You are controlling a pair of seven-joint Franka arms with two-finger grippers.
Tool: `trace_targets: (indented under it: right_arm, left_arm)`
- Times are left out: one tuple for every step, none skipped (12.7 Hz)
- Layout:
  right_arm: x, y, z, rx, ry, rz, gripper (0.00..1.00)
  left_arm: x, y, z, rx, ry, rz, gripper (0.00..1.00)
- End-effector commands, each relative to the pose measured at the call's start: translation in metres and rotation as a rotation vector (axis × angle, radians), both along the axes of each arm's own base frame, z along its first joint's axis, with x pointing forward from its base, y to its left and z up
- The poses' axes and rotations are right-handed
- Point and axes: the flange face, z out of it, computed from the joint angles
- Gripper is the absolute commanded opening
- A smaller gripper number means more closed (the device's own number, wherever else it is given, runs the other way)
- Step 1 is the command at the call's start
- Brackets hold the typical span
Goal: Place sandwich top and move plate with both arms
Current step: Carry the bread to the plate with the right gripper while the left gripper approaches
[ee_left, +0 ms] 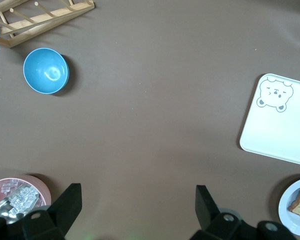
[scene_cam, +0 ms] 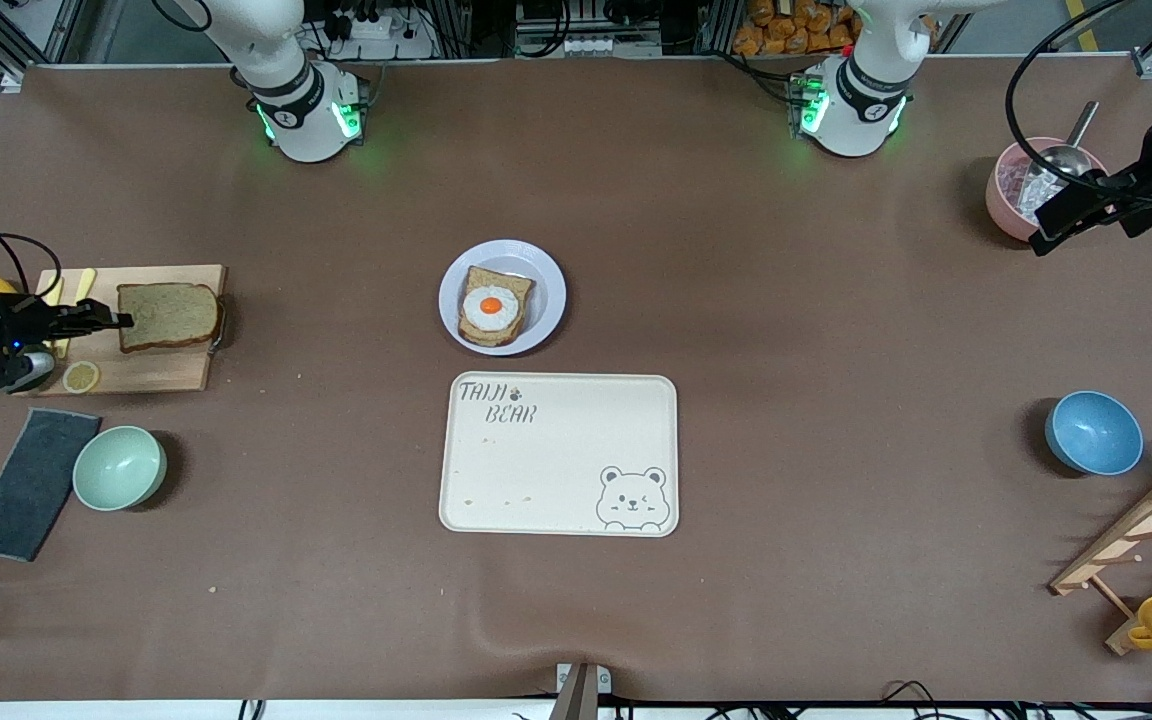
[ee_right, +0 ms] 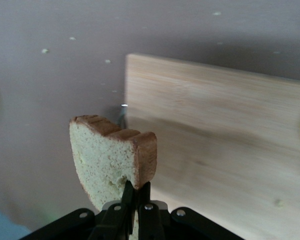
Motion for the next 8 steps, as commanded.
trace_targets:
  right_arm:
    - [0.014,0.033,0.02,0.048,0.064,-0.034,0.0]
    - [0.015,0.046,0.018,0.093,0.083,-0.046,0.0]
    - [0.023,0.073,0.018,0.11,0.107,-0.05,0.0]
    - [0.029,0.095,0.019,0.096,0.144,-0.068,0.0]
    - [0.037,0.121,0.021,0.084,0.159,-0.065,0.0]
    - [0.046,0.152,0.025,0.088,0.16,-0.044,0.0]
    - [0.051,0.175,0.032,0.086,0.16,-0.044,0.0]
    - [0.056,0.204,0.037,0.078,0.172,-0.042,0.0]
  left_arm:
    - [0.008,-0.008,-0.007,-0.017,-0.007,0.007,1.0]
    - [0.012,-0.011,-0.012,-0.023,-0.01,0.013,1.0]
    - [0.017,-0.015,-0.018,-0.054,-0.004,0.027,1.0]
    - [0.023,-0.018,-0.026,-0.087,0.013,0.03,1.0]
    - [0.029,-0.02,-0.034,-0.122,0.022,0.032,1.0]
    - [0.035,-0.024,-0.041,-0.162,0.026,0.034,1.0]
    - [0.04,-0.03,-0.046,-0.211,0.024,0.036,1.0]
    - [0.049,-0.036,-0.063,-0.245,0.055,0.036,1.0]
